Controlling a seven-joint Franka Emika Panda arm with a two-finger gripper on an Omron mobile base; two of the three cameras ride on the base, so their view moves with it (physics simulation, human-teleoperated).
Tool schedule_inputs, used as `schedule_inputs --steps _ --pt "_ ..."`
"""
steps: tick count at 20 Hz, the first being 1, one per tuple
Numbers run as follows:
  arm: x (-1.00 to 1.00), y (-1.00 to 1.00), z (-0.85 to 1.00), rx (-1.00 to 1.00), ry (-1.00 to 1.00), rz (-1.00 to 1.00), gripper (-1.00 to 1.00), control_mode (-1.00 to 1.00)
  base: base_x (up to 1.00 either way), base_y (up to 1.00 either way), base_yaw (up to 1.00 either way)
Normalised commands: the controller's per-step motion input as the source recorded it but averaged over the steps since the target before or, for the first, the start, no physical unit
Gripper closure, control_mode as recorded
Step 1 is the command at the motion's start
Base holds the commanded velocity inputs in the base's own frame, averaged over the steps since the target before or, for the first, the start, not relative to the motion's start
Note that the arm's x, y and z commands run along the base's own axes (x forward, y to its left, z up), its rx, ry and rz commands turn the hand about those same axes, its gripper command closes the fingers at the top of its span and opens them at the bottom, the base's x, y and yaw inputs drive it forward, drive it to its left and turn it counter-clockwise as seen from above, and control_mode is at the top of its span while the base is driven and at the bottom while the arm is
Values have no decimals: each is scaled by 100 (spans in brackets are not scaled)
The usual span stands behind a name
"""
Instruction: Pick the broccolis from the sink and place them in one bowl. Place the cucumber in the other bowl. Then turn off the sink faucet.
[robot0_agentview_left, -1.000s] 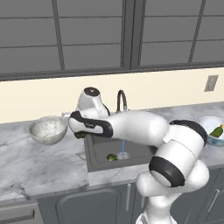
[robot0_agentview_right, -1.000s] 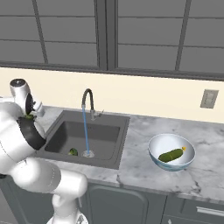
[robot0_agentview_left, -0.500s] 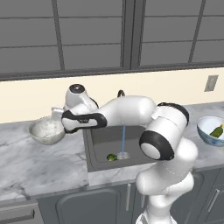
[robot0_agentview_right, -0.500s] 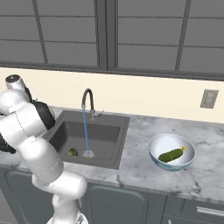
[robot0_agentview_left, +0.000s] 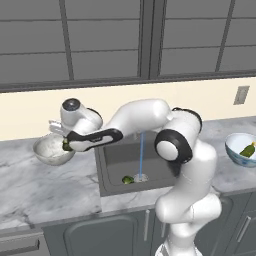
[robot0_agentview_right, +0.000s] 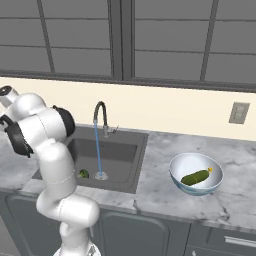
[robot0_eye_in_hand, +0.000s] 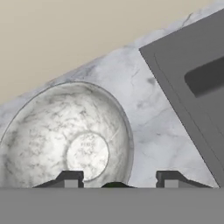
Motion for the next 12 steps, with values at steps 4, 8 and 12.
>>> schedule_inputs --steps 4,8,12 --pt "37 44 2 0 0 -21 100 -100 0 0 0" --pt "54 38 0 0 0 -18 -100 -100 0 0 0" --pt "43 15 0 0 0 -16 -100 -100 0 0 0"
